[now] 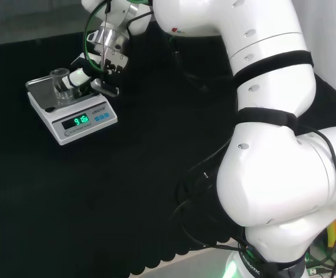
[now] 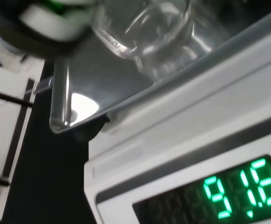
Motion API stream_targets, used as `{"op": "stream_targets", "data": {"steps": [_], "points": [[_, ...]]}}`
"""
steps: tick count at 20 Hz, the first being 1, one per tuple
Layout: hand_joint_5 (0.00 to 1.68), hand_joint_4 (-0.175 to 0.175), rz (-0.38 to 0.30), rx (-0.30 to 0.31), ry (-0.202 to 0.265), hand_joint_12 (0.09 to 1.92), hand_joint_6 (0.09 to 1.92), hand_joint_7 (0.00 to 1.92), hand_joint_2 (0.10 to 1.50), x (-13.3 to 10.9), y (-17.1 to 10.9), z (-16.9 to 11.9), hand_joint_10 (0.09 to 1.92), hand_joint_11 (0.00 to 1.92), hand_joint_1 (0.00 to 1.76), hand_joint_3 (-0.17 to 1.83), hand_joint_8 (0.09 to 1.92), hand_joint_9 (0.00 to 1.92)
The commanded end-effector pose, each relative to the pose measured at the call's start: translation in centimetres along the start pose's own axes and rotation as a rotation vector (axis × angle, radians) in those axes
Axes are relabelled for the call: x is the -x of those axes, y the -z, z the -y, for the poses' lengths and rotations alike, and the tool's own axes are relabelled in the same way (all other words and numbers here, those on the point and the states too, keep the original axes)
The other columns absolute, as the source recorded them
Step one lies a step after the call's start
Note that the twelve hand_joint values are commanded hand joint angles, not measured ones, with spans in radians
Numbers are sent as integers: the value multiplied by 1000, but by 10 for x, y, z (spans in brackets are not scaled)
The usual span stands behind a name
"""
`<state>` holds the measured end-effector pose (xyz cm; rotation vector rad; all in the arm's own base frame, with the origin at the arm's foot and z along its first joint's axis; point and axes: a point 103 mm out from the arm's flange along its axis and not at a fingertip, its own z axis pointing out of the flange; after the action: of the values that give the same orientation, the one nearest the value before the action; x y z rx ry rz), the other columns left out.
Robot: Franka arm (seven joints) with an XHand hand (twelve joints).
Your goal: Put the beaker on the electronic balance.
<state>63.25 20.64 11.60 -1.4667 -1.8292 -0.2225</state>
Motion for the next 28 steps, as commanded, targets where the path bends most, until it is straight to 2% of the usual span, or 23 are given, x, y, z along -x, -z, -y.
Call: {"op": "stream_targets", "data": {"steps": [1,4,8,10,13,16,20,23,28], "points": [[260,-94,49,-101,29,1520,317,231,688,-5,28,16,895,43,633,181,760,91],[222,-96,63,-99,30,1466,186,84,691,-7,39,23,781,4,605,133,820,9],[216,-95,54,-81,47,1410,110,33,694,-8,55,34,666,0,597,103,814,0],[217,-95,42,-74,67,1398,96,30,695,-8,66,42,650,0,596,97,812,0],[221,-95,16,-88,122,1391,88,36,697,-8,85,62,643,0,594,93,813,0],[228,-95,8,-94,185,1389,87,48,698,-13,104,92,641,0,594,91,816,0],[245,-96,-20,-75,258,1392,87,68,704,-19,126,148,650,0,594,87,817,0],[264,-96,-52,-45,280,1406,87,93,710,-23,134,186,684,0,595,80,813,0],[295,-94,-72,6,288,1432,87,133,720,-26,128,239,732,0,595,70,813,0]]}}
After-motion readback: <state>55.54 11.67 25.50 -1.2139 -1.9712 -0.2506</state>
